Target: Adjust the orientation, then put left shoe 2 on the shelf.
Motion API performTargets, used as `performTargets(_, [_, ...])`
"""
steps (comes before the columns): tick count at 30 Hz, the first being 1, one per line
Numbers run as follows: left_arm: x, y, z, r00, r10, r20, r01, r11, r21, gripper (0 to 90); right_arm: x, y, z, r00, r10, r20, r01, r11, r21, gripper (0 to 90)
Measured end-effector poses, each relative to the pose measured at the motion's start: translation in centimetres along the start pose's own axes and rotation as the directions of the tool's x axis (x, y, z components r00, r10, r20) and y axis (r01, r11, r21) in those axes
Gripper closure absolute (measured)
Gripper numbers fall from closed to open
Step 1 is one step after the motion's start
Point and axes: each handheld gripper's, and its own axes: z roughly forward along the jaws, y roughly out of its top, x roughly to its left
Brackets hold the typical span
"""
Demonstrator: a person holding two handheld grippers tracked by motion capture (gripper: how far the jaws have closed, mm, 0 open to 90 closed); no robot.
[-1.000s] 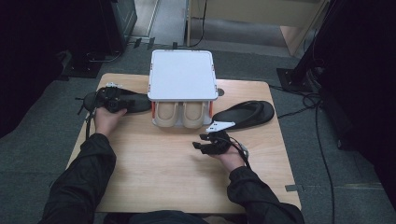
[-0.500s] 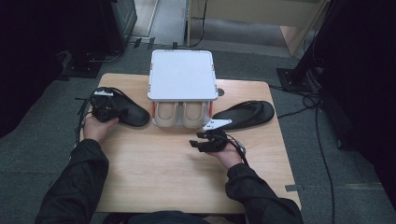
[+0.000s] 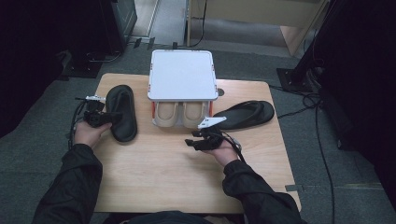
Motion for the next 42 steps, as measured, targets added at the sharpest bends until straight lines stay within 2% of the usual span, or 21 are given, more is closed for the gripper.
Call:
performTargets(2, [0.2,0.4,-0.8,0.9999,-0.007,-0.011,0.007,0.9994,-0.034,74.0,0.0,0.0,-0.1,1.0000,0.001,0.001,-0.001,1.000,0.001,49.9])
performTargets(4, [0.3,0.6,-1.0,0.9998,-0.010,-0.016,0.009,0.9991,-0.042,69.1,-0.1,-0.1,-0.1,1.0000,0.005,0.001,-0.005,1.000,0.001,49.9])
performTargets(5, [0.7,0.9,-1.3,0.9992,-0.013,-0.039,0.011,0.9988,-0.047,66.3,-0.1,-0.1,-0.1,1.0000,0.008,0.002,-0.008,1.000,0.004,49.9])
performTargets(6, [0.7,0.9,-1.3,0.9992,-0.013,-0.039,0.011,0.9988,-0.047,64.3,-0.1,-0.1,-0.1,1.0000,0.008,0.002,-0.008,1.000,0.004,49.9])
performTargets(7, [1.2,1.1,-1.3,0.9981,-0.020,-0.058,0.017,0.9984,-0.054,63.5,-0.1,-0.2,-0.1,0.9999,0.007,0.007,-0.007,1.000,0.003,49.9])
performTargets(14, [2.9,1.3,-0.5,0.9947,-0.066,-0.079,0.063,0.9974,-0.033,53.1,-0.1,-0.7,-0.4,0.9997,0.016,0.020,-0.017,1.000,0.006,49.9])
performTargets(16, [3.3,1.3,0.0,0.9936,-0.080,-0.080,0.077,0.9964,-0.036,52.3,-0.2,-0.8,-0.5,0.9995,0.019,0.025,-0.020,1.000,0.005,49.9])
performTargets(17, [3.5,1.2,0.2,0.9936,-0.090,-0.067,0.088,0.9954,-0.038,51.4,-0.2,-0.8,-0.6,0.9995,0.018,0.026,-0.018,1.000,0.004,49.9])
performTargets(19, [3.7,1.3,0.6,0.9944,-0.091,-0.054,0.089,0.9951,-0.042,52.3,-0.2,-1.0,-0.7,0.9993,0.024,0.030,-0.024,1.000,0.007,49.9])
performTargets(23, [3.5,1.5,1.4,0.9961,-0.070,-0.054,0.070,0.9975,-0.008,54.2,-0.3,-1.1,-1.0,0.9989,0.030,0.036,-0.030,1.000,0.007,49.9])
performTargets(25, [3.5,1.6,1.7,0.9967,-0.061,-0.052,0.061,0.9981,-0.007,56.1,-0.3,-1.2,-1.1,0.9987,0.032,0.038,-0.032,0.999,0.004,49.9])
performTargets(30, [3.5,1.7,1.9,0.9972,-0.063,-0.040,0.063,0.9980,-0.010,61.4,-0.2,-1.3,-1.3,0.9986,0.033,0.042,-0.033,0.999,0.000,49.9])
performTargets(34, [3.7,1.7,1.8,0.9960,-0.087,-0.020,0.087,0.9961,-0.011,63.3,-0.2,-1.3,-1.2,0.9988,0.027,0.041,-0.027,1.000,0.000,49.9])
performTargets(42, [3.7,1.8,1.7,0.9955,-0.094,-0.014,0.094,0.9955,-0.014,67.8,-0.1,-1.3,-1.0,0.9990,0.025,0.037,-0.025,1.000,0.006,49.8])
